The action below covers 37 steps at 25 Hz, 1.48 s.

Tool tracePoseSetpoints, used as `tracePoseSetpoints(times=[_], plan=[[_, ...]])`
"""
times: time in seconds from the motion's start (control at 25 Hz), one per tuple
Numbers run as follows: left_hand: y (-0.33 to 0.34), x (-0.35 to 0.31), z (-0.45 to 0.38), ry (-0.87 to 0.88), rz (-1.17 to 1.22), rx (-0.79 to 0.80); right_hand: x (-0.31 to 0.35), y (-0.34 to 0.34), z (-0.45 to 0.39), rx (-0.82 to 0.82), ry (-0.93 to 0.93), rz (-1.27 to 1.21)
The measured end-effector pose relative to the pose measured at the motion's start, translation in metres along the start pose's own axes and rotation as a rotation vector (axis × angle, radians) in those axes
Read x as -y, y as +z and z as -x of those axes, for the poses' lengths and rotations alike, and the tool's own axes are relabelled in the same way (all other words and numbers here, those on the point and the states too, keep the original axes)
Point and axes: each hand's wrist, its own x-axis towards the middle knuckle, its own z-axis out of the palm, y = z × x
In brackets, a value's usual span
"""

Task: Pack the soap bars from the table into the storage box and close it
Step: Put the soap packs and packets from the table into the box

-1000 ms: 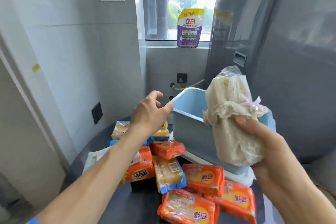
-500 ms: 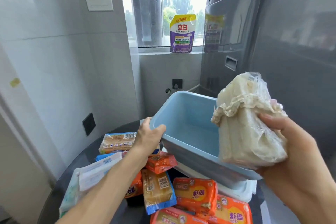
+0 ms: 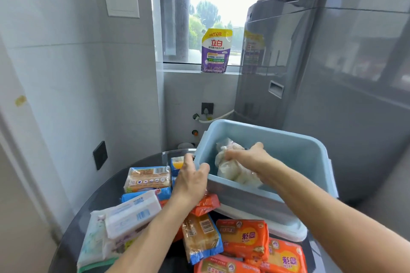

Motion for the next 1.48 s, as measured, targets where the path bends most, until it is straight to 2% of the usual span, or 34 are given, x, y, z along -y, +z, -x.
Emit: tracePoseSetpoints(times=[0.16,0.32,0.4,0.52,0.6,0.68,0.76,0.84,1.04,1.24,1.4,1.48], plan=[[0.001,0.004,-0.003,0.024,0.056,-0.031,-0.003,0.031,-0.020,-0.004,-0.012,0.159],[0.003,0.004,-0.009,0.005,0.004,0.002,-0.005,0.003,-0.030,0.270,-0.105,0.476],[0.004,0.000,-0.009,-0.029,0.056,-0.015,-0.009,-0.001,-0.036,0.316,-0.182,0.623],[0.005,0.000,-0.008,-0.027,0.064,-0.012,-0.015,0.018,-0.043,0.279,-0.319,0.762],[0.005,0.001,-0.009,-0.025,0.052,-0.020,-0.017,0.025,-0.048,0.178,-0.406,0.803],[0.006,0.003,-0.010,-0.011,0.009,-0.011,-0.020,0.020,-0.051,0.166,-0.446,0.806],[0.006,0.002,-0.011,-0.012,-0.009,-0.012,-0.023,0.005,-0.055,0.278,-0.381,0.717],[0.006,0.002,-0.011,-0.032,0.022,-0.033,-0.028,-0.004,-0.055,0.314,-0.371,0.676],[0.006,-0.007,-0.015,-0.082,0.051,-0.028,-0.020,-0.003,-0.064,0.258,-0.416,1.034],[0.010,-0.009,-0.015,-0.076,0.048,-0.057,-0.016,-0.011,-0.061,0.363,-0.317,1.069],[0.007,-0.005,-0.008,-0.039,0.016,-0.064,-0.016,-0.004,-0.053,0.205,-0.441,1.199],[0.006,-0.004,-0.008,0.007,-0.090,-0.005,-0.015,-0.006,-0.053,0.228,-0.410,1.240]])
